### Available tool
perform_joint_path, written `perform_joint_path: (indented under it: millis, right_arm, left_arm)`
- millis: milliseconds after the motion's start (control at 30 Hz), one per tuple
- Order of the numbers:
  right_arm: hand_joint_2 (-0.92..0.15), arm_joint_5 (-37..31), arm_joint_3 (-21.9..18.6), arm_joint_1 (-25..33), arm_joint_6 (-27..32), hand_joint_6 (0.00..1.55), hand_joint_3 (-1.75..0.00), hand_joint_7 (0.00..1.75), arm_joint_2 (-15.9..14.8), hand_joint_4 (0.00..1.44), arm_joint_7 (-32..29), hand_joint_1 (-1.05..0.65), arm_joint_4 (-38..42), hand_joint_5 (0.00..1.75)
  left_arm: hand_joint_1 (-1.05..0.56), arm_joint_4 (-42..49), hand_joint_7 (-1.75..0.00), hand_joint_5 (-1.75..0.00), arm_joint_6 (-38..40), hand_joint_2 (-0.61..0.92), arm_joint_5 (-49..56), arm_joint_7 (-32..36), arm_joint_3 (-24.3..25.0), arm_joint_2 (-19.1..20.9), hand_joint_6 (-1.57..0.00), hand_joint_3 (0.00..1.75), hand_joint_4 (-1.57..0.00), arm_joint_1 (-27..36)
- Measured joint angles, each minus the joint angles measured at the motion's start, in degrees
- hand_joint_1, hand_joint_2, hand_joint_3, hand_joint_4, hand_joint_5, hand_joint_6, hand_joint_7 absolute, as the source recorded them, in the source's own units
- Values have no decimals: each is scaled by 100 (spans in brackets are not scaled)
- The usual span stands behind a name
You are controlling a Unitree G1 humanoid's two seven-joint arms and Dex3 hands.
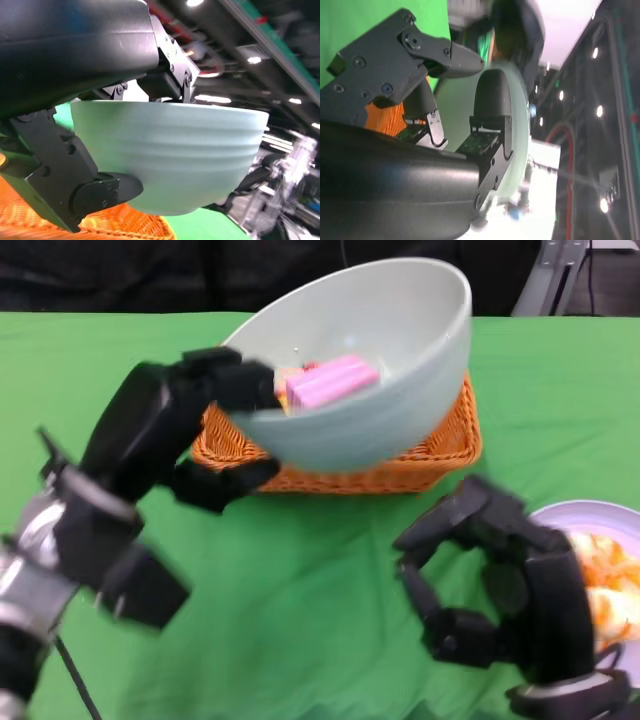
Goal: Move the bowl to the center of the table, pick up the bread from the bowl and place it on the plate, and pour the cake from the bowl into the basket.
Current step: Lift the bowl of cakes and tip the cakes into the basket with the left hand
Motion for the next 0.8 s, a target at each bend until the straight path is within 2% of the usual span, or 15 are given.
perform_joint_path:
  millis: [167, 233, 367, 633, 800]
  right_arm:
    - [-61, 9, 18, 69, 26, 66, -71, 125, -2, 72, 41, -33, 9, 151]
    - [-65, -12, 23, 80, 25, 66, -64, 126, -2, 73, 37, -33, 21, 150]
    - [-68, -47, 57, 89, -6, 66, -59, 126, 0, 74, 36, -33, 116, 149]
    - [-69, -215, 169, 94, -187, 66, -58, 129, 10, 76, -10, -35, 374, 152]
    - [-67, -252, 193, 94, -220, 67, -59, 128, 13, 76, -48, -36, 433, 152]
  left_arm:
    - [4, 219, -140, -172, -2, 51, -195, -407, 12, -277, -76, 115, -67, -214]
    - [3, 383, -138, -171, -6, 51, -209, -488, 28, -360, -77, 116, -67, -269]
    - [2, 661, -128, -157, -9, 51, -214, -559, 41, -540, -82, 110, -75, -307]
    - [1, 1059, -129, -150, -12, 60, 25, -559, 17, -786, -78, 103, -75, -449]
    - [0, 1232, -131, -159, -16, 64, 25, -557, 28, -924, -75, 98, -72, -559]
